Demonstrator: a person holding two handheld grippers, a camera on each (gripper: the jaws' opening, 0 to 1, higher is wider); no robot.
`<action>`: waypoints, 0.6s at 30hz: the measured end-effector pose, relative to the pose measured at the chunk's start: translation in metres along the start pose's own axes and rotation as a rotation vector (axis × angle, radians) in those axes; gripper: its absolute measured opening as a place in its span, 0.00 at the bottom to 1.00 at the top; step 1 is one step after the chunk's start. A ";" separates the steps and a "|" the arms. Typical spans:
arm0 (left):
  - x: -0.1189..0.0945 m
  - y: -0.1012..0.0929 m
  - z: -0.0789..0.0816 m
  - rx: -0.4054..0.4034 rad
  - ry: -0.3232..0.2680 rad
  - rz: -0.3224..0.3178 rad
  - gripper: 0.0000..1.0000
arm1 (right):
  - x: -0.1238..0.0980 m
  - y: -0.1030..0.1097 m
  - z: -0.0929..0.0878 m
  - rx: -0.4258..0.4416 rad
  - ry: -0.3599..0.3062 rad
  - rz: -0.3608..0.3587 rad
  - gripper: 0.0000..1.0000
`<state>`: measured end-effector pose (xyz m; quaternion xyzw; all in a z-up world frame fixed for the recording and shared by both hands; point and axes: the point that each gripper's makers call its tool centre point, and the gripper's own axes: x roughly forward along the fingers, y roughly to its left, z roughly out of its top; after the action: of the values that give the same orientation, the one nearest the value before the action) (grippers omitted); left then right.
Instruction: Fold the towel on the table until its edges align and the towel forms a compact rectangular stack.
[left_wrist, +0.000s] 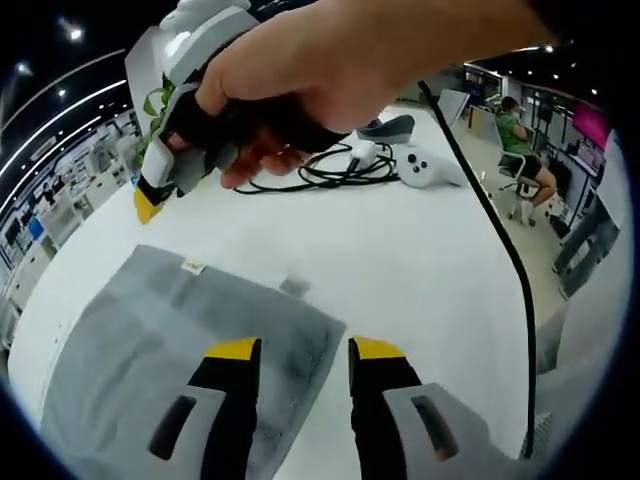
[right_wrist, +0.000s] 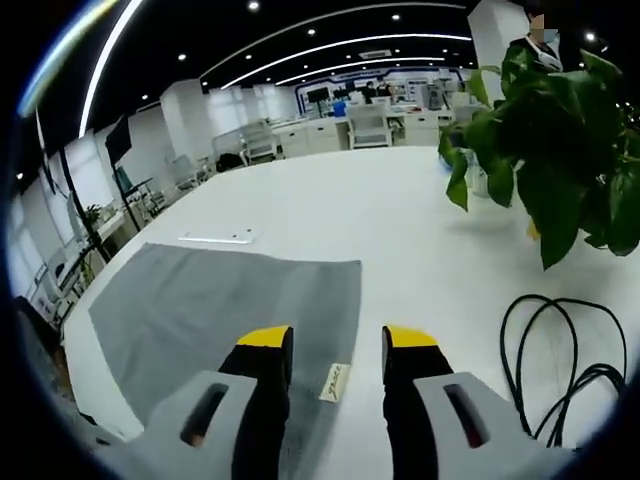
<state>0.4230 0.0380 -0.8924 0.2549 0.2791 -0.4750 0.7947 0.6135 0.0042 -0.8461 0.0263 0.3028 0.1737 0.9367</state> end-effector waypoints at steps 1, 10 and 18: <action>0.002 0.000 -0.001 0.000 0.003 -0.004 0.36 | 0.004 -0.002 -0.001 -0.010 0.005 -0.004 0.33; 0.011 -0.002 -0.008 -0.024 0.015 -0.014 0.36 | 0.038 -0.007 -0.014 -0.053 0.049 -0.002 0.31; 0.019 -0.001 -0.009 -0.042 0.021 -0.032 0.33 | 0.068 -0.003 -0.024 -0.109 0.088 -0.001 0.30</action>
<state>0.4277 0.0324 -0.9119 0.2385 0.3014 -0.4790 0.7892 0.6522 0.0232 -0.9041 -0.0328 0.3338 0.1903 0.9227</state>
